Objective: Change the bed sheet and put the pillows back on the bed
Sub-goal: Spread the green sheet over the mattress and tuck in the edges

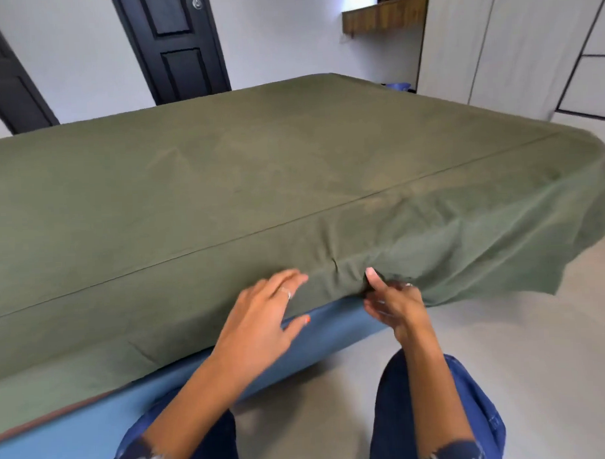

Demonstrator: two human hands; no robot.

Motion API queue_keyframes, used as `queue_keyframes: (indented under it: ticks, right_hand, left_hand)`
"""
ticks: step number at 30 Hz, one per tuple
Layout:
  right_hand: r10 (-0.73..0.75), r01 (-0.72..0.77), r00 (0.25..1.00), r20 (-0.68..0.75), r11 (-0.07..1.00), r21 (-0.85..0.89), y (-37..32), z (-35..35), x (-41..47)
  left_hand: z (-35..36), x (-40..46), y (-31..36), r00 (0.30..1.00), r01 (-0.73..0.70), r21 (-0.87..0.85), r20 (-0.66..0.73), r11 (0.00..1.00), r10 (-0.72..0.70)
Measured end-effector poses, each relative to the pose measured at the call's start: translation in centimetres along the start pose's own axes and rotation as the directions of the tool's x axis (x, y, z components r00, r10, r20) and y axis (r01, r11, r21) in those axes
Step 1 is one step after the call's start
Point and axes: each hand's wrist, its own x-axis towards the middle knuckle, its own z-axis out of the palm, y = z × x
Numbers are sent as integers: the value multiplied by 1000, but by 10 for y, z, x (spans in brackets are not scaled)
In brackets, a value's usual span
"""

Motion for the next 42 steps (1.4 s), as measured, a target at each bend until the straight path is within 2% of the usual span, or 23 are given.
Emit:
queue_keyframes:
  ticks: [1, 2, 4, 6, 8, 11, 13, 16, 20, 23, 26, 29, 31, 32, 33, 34, 35, 36, 37, 38, 39, 42]
  right_hand:
    - [-36, 36, 999, -38, 999, 0, -5, -7, 0]
    - [-102, 103, 984, -143, 995, -4, -8, -12, 3]
    - [-270, 275, 869, -414, 960, -50, -18, -24, 10]
    - [-392, 408, 745, -540, 908, -96, -38, -31, 18]
    - [-432, 450, 713, -552, 886, -112, -61, -31, 34]
    - [-377, 365, 745, -550, 921, -137, -89, -20, 65]
    - [-344, 355, 731, -589, 929, -103, -94, -15, 86]
    - [-355, 398, 659, -663, 913, -93, -92, -15, 108]
    - [-366, 407, 624, -690, 906, -113, -94, -22, 121]
    - [-369, 411, 644, -670, 906, -104, -97, -24, 119]
    - [-371, 389, 709, -601, 915, -105, -99, -32, 108]
    - [-380, 442, 716, -586, 896, -40, -87, -48, 93]
    - [-288, 407, 652, -701, 913, 4, -58, -53, 80]
    - [-200, 342, 652, -731, 939, 48, -38, -50, 74]
    - [-91, 251, 709, -699, 959, 129, -15, -45, 69]
    - [41, 125, 813, -580, 962, 244, 7, -38, 65]
    - [164, -17, 905, -393, 936, 351, 22, -29, 62]
    - [244, -138, 948, -204, 893, 428, 28, -22, 57]
    - [268, -194, 959, -94, 859, 474, 28, -16, 53]
    - [254, -187, 965, -69, 845, 502, 25, -13, 52]
    - [221, -139, 970, -103, 849, 510, 20, -12, 56]
    - [87, 34, 960, -266, 907, 421, 1, -13, 69]
  left_hand:
    - [7, 11, 5, 998, -31, 99, -44, 995, 36]
    - [12, 21, 9, 996, -45, 171, -64, 984, 57]
    - [22, 36, 14, 994, -69, 252, -60, 965, 87]
    - [29, 50, 17, 996, -69, 289, -32, 955, 82]
    - [30, 64, 19, 997, -76, 337, 31, 938, 69]
    - [37, 85, 19, 987, -133, 353, 131, 926, 92]
    - [40, 95, 17, 978, -143, 325, 190, 935, 83]
    - [47, 102, 17, 977, -155, 325, 191, 933, 96]
    - [55, 106, 17, 980, -179, 355, 147, 918, 134]
    - [58, 107, 19, 984, -170, 388, 114, 906, 136]
    - [57, 107, 21, 983, -169, 411, 141, 896, 120]
    - [56, 96, 23, 969, -234, 517, 60, 823, 238]
    - [67, 86, 25, 919, -338, 580, 33, 741, 393]
    - [73, 82, 26, 894, -378, 609, 46, 697, 445]
    - [78, 81, 27, 883, -398, 638, 70, 659, 465]
    - [82, 82, 29, 884, -399, 664, 96, 633, 457]
    - [85, 83, 30, 895, -384, 688, 112, 616, 433]
    - [86, 85, 30, 906, -368, 707, 124, 604, 406]
    - [87, 86, 30, 912, -357, 722, 130, 593, 390]
    - [87, 87, 30, 913, -351, 736, 132, 578, 387]
    - [88, 88, 29, 910, -351, 752, 132, 559, 394]
    - [87, 90, 27, 889, -359, 773, 112, 524, 444]
